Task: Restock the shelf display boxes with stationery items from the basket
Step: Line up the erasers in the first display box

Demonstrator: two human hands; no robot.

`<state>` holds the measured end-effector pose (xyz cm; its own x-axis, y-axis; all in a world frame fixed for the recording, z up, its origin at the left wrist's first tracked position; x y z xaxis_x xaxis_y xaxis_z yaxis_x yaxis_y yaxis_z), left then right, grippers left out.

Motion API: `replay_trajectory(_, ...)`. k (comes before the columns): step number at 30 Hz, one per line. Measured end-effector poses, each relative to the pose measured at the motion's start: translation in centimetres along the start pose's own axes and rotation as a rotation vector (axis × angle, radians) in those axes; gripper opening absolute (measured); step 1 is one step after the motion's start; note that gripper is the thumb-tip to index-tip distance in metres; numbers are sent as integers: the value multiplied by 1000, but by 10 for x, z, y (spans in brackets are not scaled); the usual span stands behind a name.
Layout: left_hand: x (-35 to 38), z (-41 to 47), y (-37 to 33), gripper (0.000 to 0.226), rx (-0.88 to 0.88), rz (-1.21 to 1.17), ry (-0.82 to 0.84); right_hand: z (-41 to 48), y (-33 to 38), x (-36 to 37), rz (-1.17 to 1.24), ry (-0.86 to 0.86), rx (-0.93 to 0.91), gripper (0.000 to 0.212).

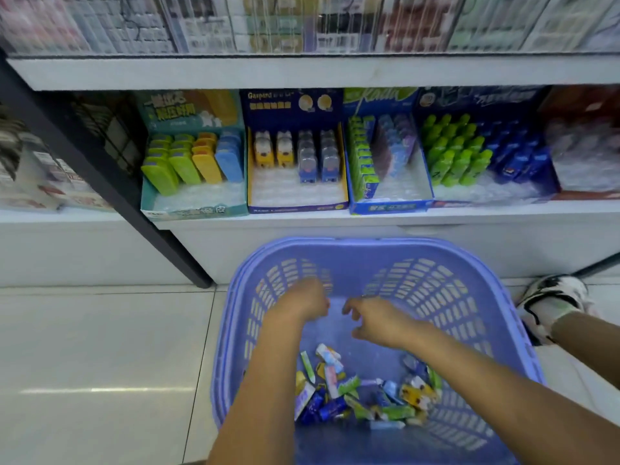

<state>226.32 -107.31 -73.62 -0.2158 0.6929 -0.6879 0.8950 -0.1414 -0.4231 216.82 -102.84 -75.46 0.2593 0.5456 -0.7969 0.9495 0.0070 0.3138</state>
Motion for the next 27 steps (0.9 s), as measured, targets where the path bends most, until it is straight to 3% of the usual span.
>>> replay_trajectory(3, 82, 2, 28, 33, -128, 212, 244, 15, -13, 65, 172, 144, 10, 44)
replay_trajectory(6, 119, -1, 40, 36, -139, 300, 317, 29, -5, 99, 162, 167, -96, 32)
replay_trajectory(8, 126, 2, 40, 33, -155, 221, 332, 33, -1, 109, 57, 93, -193, 9)
replay_trajectory(10, 130, 5, 36, 32, -188, 104, 371, 39, -1, 108, 41, -66, -270, 16)
replay_trajectory(12, 134, 9, 38, 26, -155, 161, 370, 42, -2, 107, 21, -90, -282, 17)
replay_trajectory(14, 133, 17, 39, 41, -82, 192, 265, 44, -10, 105, 20, -13, -222, 8)
replay_trajectory(17, 142, 21, 31, 49, 34, 218, 239, 47, -35, 109, 59, 119, -98, 44)
replay_trajectory(18, 145, 22, 30, 48, 47, 237, 247, 46, -42, 110, 105, 121, -61, 44)
replay_trajectory(22, 154, 20, 33, 43, -3, 329, 344, 45, -49, 109, 173, 92, -12, 25)
replay_trajectory(25, 154, 16, 42, 30, -84, 310, 417, 42, -63, 105, 175, 110, 49, 42)
replay_trajectory(27, 154, 15, 49, 40, -132, 238, 421, 36, -75, 99, 338, 114, 142, 39)
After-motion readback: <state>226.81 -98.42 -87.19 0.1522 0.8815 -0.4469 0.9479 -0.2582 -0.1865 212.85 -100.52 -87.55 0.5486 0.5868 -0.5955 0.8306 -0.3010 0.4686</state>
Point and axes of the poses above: each hand's wrist, its own z-axis towards the middle knuckle, its own x-axis out of the palm, y = z × x, the point moved 10 cm from there along z, towards the middle knuckle, and after that the axes turned 3 degrees about -z, right-handed, at the moved point
